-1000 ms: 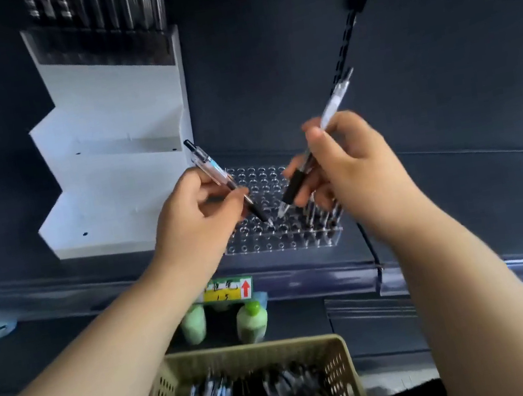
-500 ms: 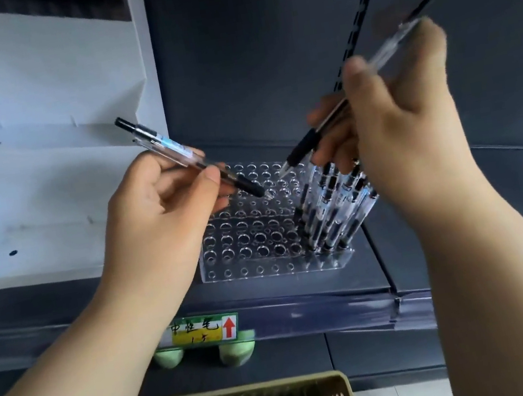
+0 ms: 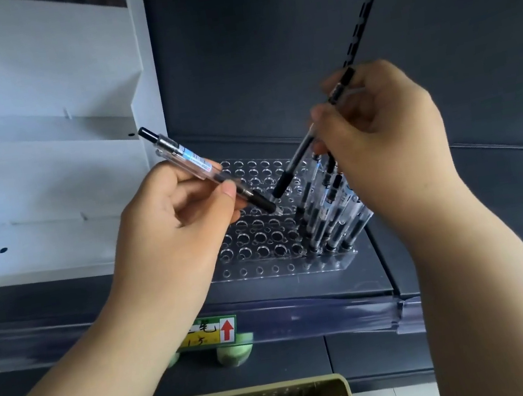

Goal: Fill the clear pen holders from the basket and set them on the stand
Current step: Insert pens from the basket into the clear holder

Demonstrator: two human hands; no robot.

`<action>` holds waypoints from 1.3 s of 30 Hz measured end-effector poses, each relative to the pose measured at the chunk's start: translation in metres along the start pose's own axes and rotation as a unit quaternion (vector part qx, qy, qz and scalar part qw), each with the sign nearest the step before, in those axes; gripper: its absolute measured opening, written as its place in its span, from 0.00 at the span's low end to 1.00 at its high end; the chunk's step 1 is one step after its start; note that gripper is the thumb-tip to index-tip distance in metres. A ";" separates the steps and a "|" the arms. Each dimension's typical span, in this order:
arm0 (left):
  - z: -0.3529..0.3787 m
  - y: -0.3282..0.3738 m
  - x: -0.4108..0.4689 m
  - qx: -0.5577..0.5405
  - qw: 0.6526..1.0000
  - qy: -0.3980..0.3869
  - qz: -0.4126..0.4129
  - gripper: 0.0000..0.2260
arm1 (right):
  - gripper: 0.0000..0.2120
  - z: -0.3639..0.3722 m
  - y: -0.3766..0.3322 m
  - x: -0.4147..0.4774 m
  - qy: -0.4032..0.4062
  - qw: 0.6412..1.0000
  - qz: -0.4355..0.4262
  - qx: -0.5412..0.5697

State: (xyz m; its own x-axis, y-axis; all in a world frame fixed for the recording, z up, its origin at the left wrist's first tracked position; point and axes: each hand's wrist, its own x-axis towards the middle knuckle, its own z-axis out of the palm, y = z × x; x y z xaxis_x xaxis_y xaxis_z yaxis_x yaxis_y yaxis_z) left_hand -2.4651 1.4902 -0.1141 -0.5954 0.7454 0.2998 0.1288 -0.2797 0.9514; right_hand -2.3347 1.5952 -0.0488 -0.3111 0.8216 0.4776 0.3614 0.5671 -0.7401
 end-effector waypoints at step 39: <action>-0.004 0.002 0.006 -0.021 1.000 0.008 -0.011 0.04 | 0.12 0.015 0.010 0.003 -0.032 0.975 -0.040 -0.216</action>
State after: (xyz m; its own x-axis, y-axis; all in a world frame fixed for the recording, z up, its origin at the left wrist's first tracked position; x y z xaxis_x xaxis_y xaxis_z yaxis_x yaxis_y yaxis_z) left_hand -2.4715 1.4914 -0.1104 -0.6110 0.7416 0.2771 0.0826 -0.2884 0.9539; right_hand -2.3453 1.6022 -0.0616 -0.4035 0.7757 0.4852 0.6659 0.6127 -0.4256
